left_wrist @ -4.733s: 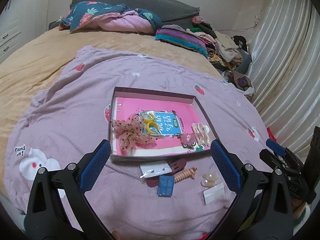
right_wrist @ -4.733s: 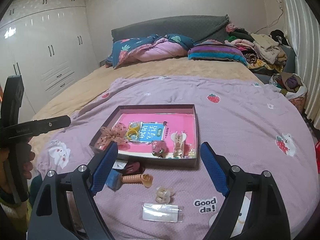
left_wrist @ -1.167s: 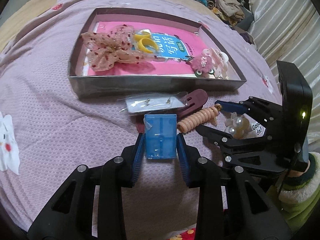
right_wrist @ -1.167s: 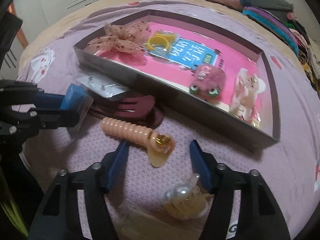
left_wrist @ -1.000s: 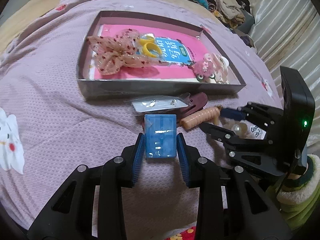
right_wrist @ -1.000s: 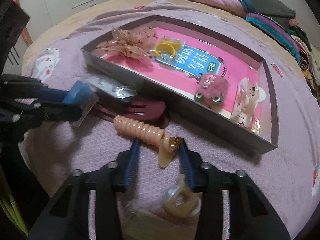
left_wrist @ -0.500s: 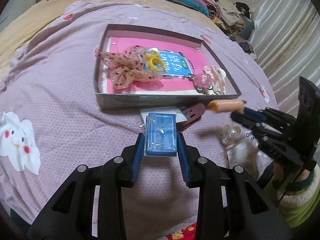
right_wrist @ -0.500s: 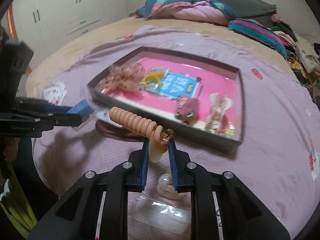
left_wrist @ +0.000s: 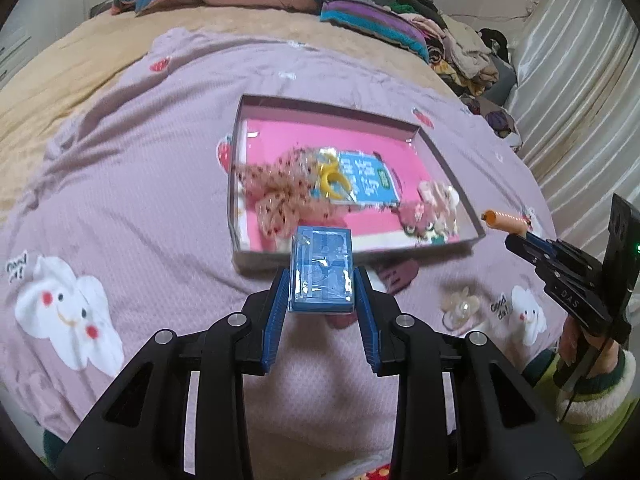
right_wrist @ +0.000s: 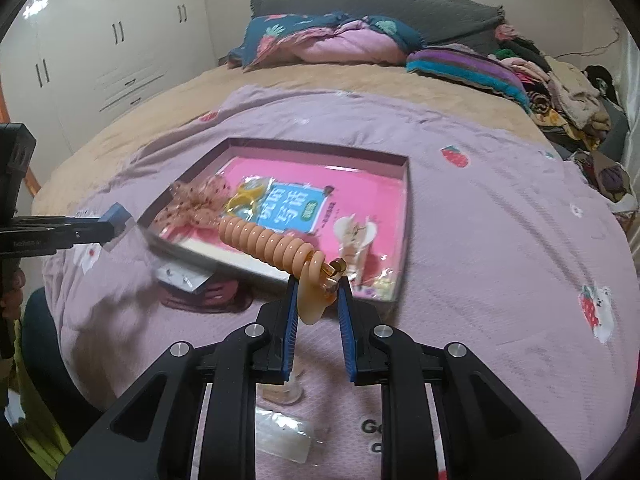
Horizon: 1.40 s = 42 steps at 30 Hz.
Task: Organize jewelry
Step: 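Carry the blue case and spiral clip over the grey box with both tools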
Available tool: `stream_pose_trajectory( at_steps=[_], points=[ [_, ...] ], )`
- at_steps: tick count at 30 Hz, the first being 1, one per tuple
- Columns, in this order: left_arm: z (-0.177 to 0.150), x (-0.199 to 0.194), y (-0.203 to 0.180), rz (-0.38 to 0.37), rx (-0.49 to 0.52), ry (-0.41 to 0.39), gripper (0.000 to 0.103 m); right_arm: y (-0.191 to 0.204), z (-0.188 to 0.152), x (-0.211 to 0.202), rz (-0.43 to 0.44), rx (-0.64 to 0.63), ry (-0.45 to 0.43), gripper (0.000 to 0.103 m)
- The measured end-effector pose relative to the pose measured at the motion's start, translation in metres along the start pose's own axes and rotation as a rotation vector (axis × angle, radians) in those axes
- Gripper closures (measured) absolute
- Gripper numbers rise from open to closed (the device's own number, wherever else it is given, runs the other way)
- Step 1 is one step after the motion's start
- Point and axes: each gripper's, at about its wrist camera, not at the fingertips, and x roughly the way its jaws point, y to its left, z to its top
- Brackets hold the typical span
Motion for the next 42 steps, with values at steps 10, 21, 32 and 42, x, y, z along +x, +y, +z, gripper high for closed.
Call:
stream_pose_trajectory(
  at_steps=[10, 21, 32, 42],
  points=[
    [0.034, 0.003, -0.019, -0.012, 0.04, -0.054, 0.078, -0.011, 0.019, -0.012, -0.02, 0.023, -0.056, 0.085],
    [0.062, 0.02, -0.038, -0.026, 0.075, -0.073, 0.078, -0.015, 0.047, -0.007, -0.05, 0.032, -0.095, 0.085],
    [0.075, 0.043, -0.043, -0.027, 0.082, -0.051, 0.078, -0.023, 0.056, 0.003, -0.09, 0.055, -0.104, 0.085],
    [0.073, 0.075, -0.039, -0.006, 0.079, 0.015, 0.078, -0.025, 0.041, 0.022, -0.122, 0.04, -0.042, 0.085]
  ],
)
